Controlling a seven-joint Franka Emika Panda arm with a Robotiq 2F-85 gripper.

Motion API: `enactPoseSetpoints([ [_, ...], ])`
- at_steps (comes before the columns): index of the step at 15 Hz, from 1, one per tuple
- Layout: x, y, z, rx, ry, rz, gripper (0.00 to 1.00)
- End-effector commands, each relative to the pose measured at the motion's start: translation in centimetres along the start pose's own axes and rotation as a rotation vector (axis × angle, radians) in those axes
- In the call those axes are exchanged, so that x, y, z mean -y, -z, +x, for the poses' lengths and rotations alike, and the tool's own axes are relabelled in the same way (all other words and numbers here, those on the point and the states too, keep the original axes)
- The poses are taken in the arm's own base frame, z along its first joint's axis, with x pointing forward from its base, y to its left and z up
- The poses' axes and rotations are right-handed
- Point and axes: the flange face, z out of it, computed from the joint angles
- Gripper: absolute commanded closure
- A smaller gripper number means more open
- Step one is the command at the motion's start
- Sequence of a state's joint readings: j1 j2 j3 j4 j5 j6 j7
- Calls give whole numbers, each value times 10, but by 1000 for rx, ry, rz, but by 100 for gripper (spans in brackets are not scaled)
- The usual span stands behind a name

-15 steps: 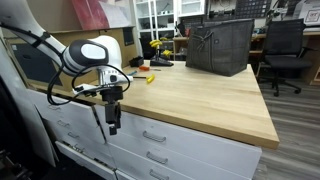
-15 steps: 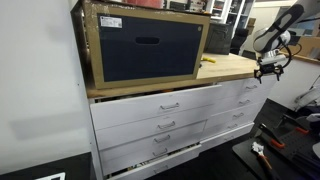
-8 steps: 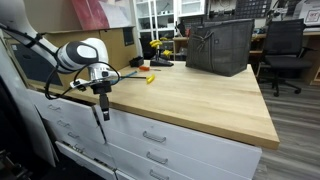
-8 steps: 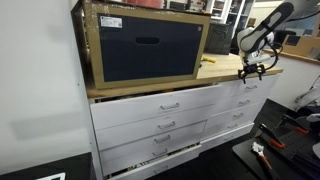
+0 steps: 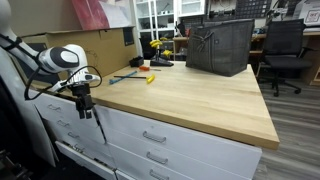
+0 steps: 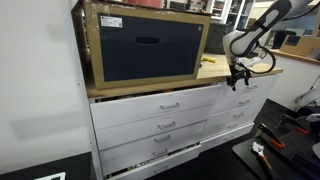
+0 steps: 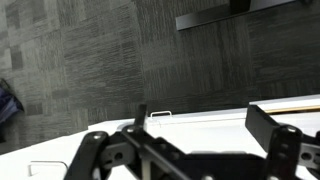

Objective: Push in the left first and top drawers and the right first top drawer

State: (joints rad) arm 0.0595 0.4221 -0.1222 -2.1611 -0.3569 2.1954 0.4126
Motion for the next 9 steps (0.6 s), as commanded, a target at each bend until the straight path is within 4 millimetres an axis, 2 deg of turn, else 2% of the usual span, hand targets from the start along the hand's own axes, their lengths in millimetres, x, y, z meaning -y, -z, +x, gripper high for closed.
enactPoseSetpoints([
  [1, 18, 14, -35, -37, 198, -17, 0],
  [6, 34, 16, -69, -50, 463, -85, 0],
  [9, 45, 6, -89, -45, 611, -163, 0],
])
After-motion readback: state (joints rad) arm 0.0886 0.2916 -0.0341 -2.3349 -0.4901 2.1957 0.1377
